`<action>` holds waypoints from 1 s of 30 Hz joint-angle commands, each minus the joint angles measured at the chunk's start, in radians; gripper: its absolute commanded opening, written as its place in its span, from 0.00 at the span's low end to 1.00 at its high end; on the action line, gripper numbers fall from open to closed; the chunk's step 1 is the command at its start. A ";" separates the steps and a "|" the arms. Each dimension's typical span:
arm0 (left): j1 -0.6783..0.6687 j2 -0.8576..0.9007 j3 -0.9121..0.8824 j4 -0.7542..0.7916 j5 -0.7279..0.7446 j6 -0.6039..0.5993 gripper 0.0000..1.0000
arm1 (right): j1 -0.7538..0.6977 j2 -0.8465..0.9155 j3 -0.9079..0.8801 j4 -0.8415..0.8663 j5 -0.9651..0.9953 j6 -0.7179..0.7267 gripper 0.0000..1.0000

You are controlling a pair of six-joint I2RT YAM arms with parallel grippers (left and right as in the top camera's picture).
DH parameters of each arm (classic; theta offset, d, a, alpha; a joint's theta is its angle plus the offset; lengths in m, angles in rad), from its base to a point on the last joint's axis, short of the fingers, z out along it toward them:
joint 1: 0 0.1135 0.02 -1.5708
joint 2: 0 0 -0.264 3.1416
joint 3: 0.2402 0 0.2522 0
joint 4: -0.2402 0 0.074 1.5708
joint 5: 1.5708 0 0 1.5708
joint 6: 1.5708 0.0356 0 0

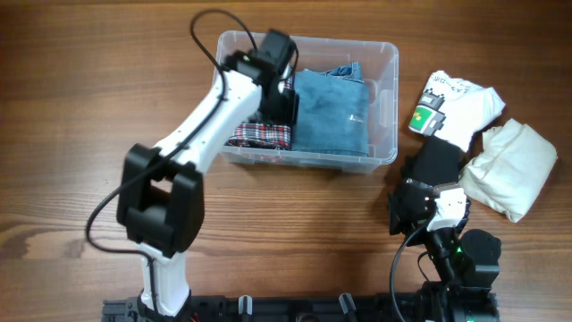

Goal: Pack container

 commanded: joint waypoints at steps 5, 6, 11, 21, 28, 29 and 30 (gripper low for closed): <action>0.053 -0.274 0.177 0.026 0.095 -0.098 0.89 | -0.005 -0.006 0.003 0.014 0.007 0.001 1.00; 0.069 -0.296 0.177 0.030 0.096 -0.101 0.90 | -0.005 -0.006 0.003 0.027 0.010 0.001 1.00; 0.214 -0.427 0.177 0.010 0.098 -0.100 1.00 | -0.005 -0.006 0.003 0.048 -0.100 0.005 1.00; 0.575 -0.592 0.177 -0.232 0.095 -0.100 1.00 | -0.005 -0.006 0.005 0.086 -0.150 0.305 1.00; 0.650 -0.590 0.177 -0.307 0.095 -0.100 1.00 | -0.005 0.030 0.086 0.092 -0.208 0.304 1.00; 0.650 -0.590 0.177 -0.307 0.095 -0.100 1.00 | -0.005 0.047 0.106 0.092 -0.208 0.291 1.00; 0.650 -0.590 0.177 -0.307 0.095 -0.100 1.00 | -0.005 0.066 0.129 0.091 -0.207 0.285 1.00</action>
